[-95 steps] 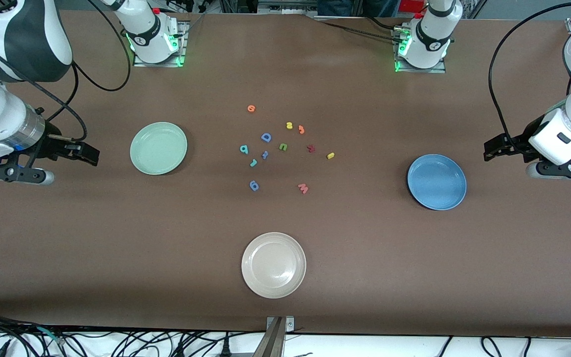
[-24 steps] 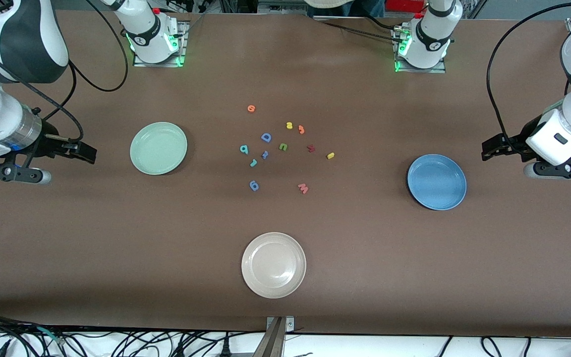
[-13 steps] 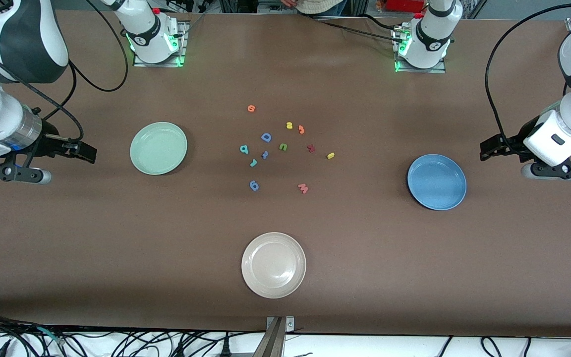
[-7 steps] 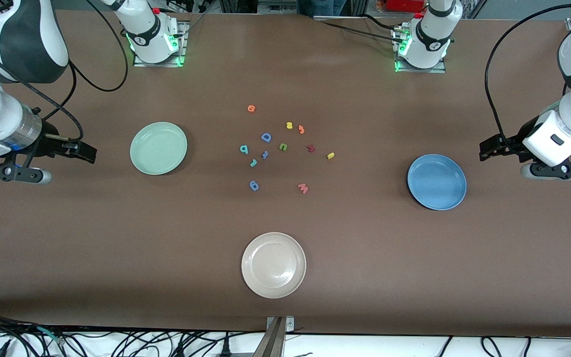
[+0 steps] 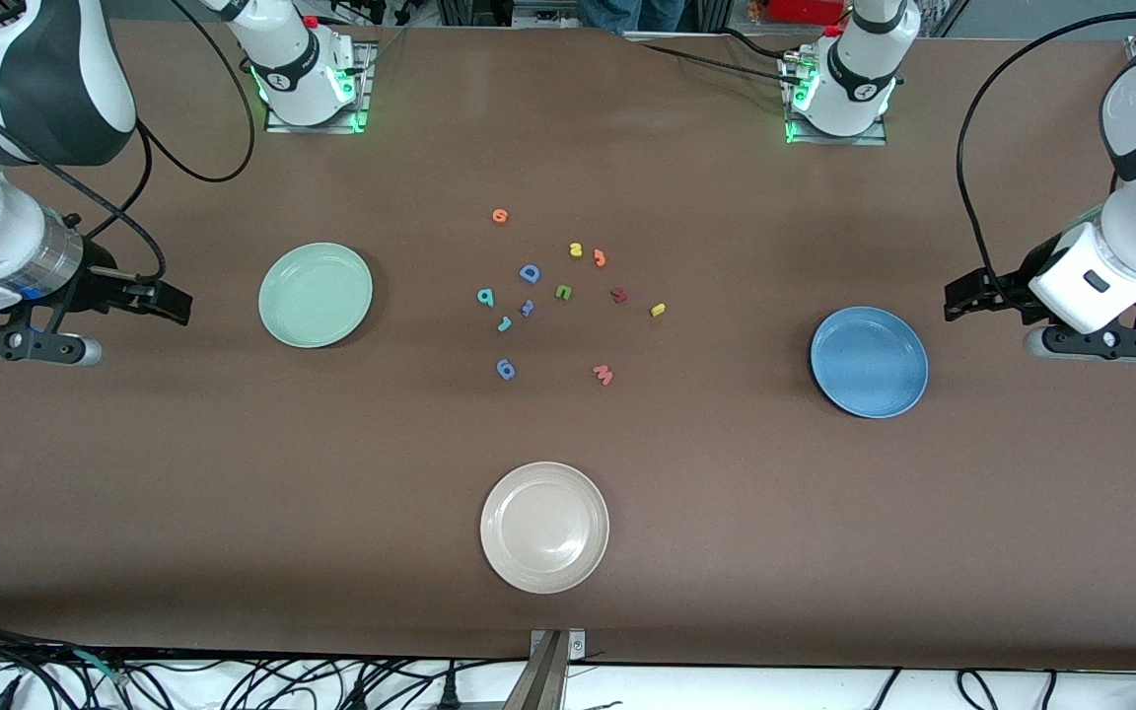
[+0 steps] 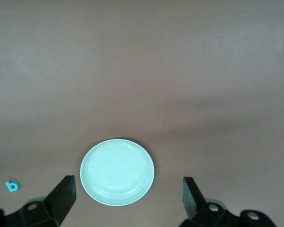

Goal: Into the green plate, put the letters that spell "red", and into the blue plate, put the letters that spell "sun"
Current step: 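Move the left gripper over the letters while the right gripper reaches them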

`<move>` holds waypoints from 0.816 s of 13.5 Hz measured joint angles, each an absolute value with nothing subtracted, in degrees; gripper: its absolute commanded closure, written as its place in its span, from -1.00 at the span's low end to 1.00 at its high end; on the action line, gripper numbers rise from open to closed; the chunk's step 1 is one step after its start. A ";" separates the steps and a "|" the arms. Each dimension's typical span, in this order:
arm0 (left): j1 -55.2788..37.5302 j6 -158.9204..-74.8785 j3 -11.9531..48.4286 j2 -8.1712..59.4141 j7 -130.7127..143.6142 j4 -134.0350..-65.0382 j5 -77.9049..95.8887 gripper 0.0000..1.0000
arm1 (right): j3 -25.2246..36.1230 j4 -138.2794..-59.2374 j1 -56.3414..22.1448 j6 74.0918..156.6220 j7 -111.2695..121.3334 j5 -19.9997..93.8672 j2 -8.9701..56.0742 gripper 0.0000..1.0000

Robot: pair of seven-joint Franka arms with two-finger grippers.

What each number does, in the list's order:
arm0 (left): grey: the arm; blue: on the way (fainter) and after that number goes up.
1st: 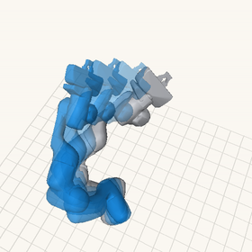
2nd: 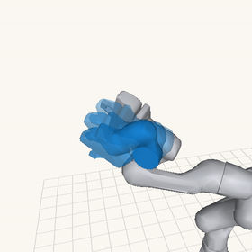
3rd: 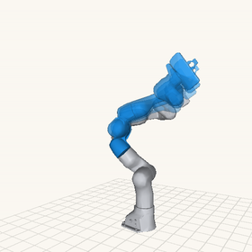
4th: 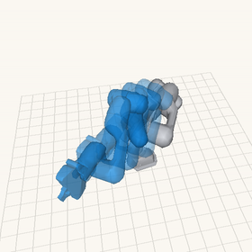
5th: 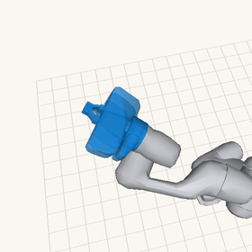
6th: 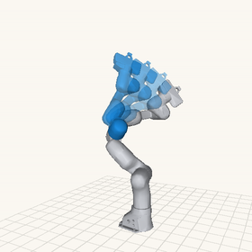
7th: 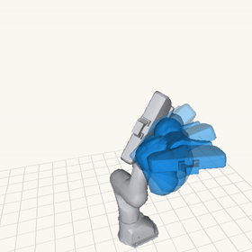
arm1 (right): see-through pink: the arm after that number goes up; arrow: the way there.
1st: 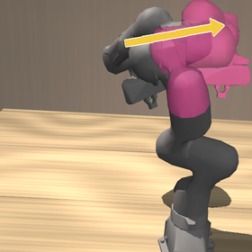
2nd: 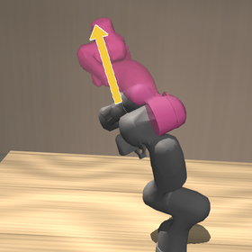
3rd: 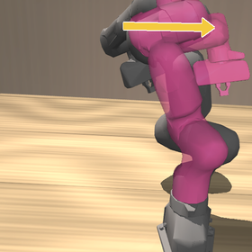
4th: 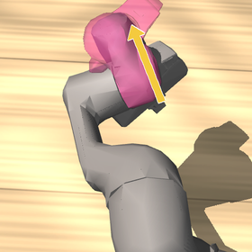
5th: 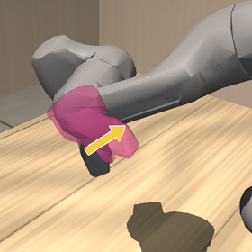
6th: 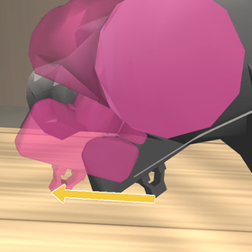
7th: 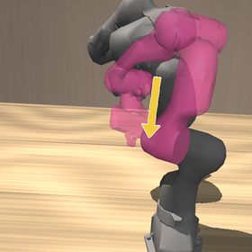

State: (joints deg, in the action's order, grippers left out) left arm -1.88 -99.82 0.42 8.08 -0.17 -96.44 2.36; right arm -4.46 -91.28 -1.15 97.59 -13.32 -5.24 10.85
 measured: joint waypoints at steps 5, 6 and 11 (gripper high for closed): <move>-4.42 -102.85 8.38 15.39 -0.03 -97.18 3.12 -1.00 | -4.43 -91.27 -1.12 97.56 -13.32 -5.23 10.85 -0.99; -6.00 -103.50 9.30 16.72 0.03 -97.17 3.12 -1.00 | -4.39 -91.27 -1.12 97.57 -13.32 -5.23 10.85 -1.00; -17.40 -104.53 10.02 19.89 0.58 -97.15 3.13 -1.00 | -4.18 -91.27 -1.08 97.56 -13.32 -5.23 10.85 -1.00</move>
